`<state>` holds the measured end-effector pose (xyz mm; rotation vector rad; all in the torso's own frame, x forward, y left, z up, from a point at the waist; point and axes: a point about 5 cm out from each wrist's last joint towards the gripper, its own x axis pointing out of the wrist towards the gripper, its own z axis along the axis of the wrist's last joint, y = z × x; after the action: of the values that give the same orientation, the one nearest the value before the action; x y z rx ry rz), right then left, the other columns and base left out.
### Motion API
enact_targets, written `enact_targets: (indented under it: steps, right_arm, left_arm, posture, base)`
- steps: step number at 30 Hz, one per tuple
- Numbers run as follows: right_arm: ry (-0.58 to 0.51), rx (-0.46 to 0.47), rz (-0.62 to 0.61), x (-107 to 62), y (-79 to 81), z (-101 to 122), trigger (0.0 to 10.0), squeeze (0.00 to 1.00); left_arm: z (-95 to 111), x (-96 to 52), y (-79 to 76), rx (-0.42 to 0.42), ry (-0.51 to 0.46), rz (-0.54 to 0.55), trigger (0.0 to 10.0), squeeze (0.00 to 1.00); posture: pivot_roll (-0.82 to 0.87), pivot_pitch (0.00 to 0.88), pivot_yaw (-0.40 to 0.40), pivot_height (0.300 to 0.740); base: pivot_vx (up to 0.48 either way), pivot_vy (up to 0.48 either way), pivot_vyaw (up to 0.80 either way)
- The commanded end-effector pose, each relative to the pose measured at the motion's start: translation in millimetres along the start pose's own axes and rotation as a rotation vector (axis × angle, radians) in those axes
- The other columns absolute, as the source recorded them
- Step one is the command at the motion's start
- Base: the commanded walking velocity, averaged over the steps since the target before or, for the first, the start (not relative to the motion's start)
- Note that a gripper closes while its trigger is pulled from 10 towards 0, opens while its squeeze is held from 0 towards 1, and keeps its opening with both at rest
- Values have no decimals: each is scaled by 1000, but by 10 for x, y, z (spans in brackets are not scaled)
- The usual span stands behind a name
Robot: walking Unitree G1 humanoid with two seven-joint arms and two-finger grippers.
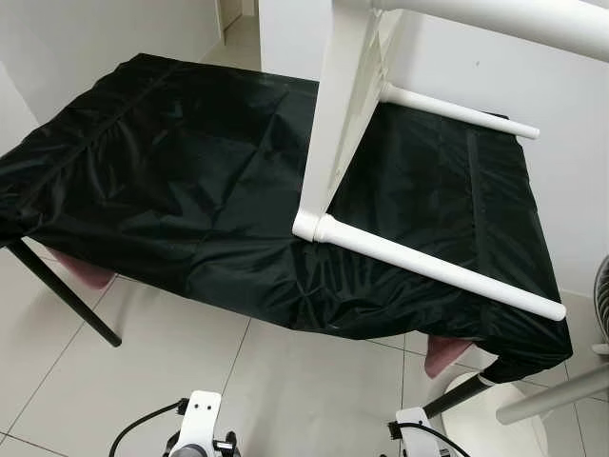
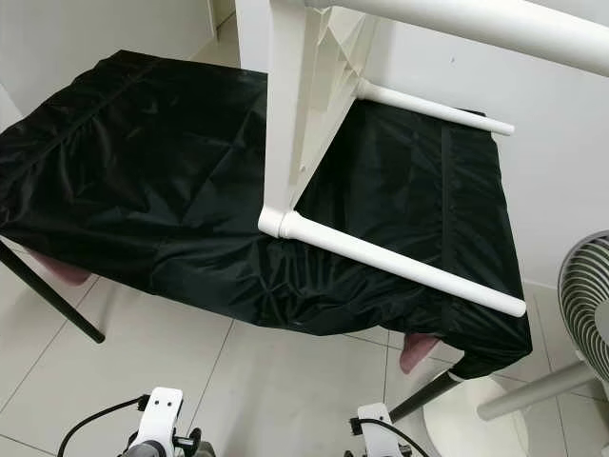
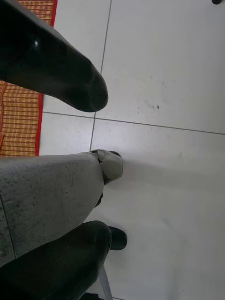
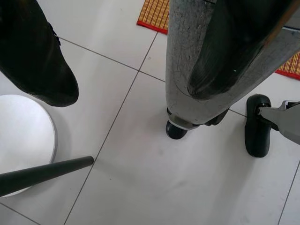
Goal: Building children table
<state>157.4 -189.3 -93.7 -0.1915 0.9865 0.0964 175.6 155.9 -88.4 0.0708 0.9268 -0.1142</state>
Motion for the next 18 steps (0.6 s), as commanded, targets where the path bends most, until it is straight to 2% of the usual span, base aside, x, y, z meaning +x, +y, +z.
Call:
enact_targets:
  steps: [1, 18]
  right_arm:
    - [31, -3, 0, -12, 3, -70, 10000, 0]
    - [24, -18, -3, 0, 9, -27, 10000, 0]
  left_arm:
    - [-153, -29, -27, -13, 57, -4, 10000, 0]
    - [-135, -23, -26, -9, 58, -6, 10000, 0]
  posture:
    - [159, 55, -33, 740]
    - [154, 23, -33, 740]
  base:
    - [0, 0, 0]
    - [0, 0, 0]
